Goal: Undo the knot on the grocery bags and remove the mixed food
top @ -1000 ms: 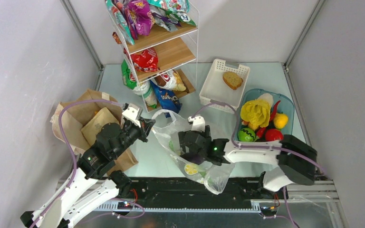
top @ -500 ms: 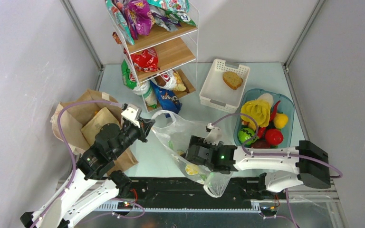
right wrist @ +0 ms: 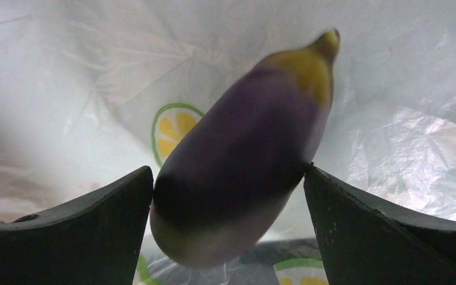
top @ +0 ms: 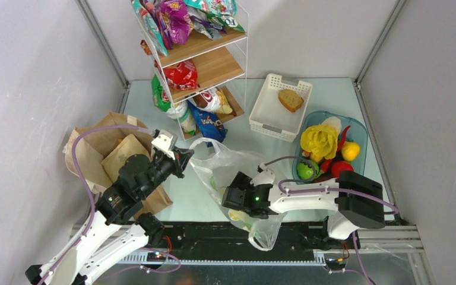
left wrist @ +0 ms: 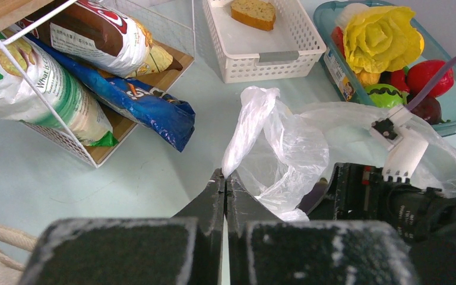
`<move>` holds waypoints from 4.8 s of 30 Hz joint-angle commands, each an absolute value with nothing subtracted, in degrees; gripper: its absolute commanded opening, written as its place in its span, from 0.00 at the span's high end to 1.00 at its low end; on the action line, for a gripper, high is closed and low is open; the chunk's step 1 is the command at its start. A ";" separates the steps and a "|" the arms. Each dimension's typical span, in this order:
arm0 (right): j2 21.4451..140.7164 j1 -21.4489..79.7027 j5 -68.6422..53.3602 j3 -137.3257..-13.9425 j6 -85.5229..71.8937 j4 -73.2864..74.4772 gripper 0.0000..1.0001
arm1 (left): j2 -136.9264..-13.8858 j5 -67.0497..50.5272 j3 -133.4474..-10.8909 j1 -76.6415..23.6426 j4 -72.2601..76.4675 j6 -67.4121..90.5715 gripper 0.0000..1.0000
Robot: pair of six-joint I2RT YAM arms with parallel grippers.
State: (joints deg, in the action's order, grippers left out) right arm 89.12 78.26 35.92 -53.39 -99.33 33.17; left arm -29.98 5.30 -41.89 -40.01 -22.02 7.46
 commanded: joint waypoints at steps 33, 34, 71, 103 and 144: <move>78.68 87.13 51.54 -53.18 -51.09 29.67 0.53 | -29.48 4.93 -42.89 -40.11 -21.06 7.12 1.00; 77.02 87.26 50.91 -53.00 -49.58 28.66 0.53 | -29.55 4.95 -42.87 -40.15 -21.07 7.12 1.00; 41.28 22.76 7.66 -48.40 -24.26 29.32 0.54 | -30.33 7.22 -42.79 -40.16 -21.16 7.12 1.00; 36.33 8.14 31.27 -30.06 -41.26 24.67 0.01 | -30.66 6.20 -42.89 -40.16 -21.07 7.21 1.00; 51.54 47.68 11.51 -45.00 -26.27 19.15 1.00 | -30.19 15.22 -42.89 -40.05 -22.12 6.65 0.40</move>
State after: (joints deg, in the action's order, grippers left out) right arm 55.09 48.77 1.26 -38.76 -23.49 22.50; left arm -31.46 12.36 -41.89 -40.01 -23.33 7.20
